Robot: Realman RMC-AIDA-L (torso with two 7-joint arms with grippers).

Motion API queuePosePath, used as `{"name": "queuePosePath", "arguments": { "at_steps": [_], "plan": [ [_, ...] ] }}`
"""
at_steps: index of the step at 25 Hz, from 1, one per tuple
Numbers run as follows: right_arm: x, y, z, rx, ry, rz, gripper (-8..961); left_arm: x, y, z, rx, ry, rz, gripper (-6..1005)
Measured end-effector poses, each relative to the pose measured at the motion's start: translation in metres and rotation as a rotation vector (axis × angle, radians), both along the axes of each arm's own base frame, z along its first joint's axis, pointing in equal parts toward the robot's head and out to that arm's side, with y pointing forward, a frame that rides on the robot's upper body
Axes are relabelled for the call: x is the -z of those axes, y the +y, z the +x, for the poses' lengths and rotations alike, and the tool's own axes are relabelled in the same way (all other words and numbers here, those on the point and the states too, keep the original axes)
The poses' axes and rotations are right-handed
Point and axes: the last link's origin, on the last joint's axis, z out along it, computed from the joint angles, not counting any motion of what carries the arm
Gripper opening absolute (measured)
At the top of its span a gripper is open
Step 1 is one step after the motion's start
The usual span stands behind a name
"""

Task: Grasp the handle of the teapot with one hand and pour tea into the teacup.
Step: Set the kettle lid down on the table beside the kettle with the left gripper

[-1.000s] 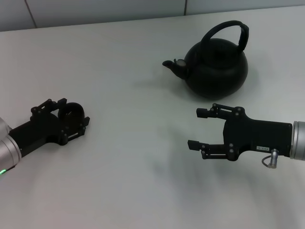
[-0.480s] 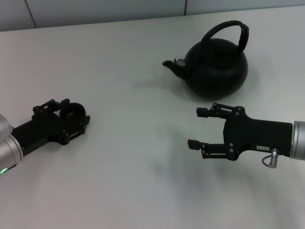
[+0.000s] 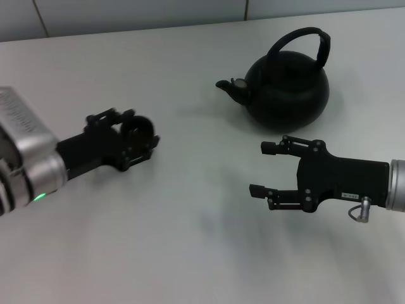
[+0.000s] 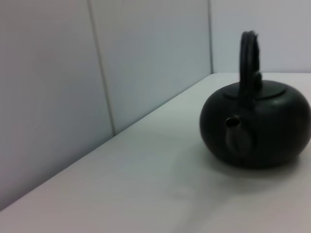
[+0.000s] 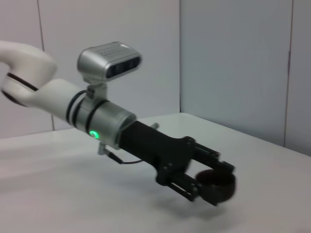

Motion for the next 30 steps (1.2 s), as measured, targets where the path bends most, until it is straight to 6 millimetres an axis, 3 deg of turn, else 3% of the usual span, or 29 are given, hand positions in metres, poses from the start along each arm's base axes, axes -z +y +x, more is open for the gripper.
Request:
{"name": "queuePosePath", "arguments": {
  "at_steps": [10, 30],
  "plan": [
    [-0.003, -0.004, 0.0, -0.005, 0.015, -0.002, 820, 0.012, 0.018, 0.02, 0.04, 0.066, -0.018, 694],
    [-0.003, -0.005, 0.0, -0.005, 0.017, -0.003, 821, 0.025, 0.017, 0.018, 0.031, 0.122, -0.044, 695]
  ]
}}
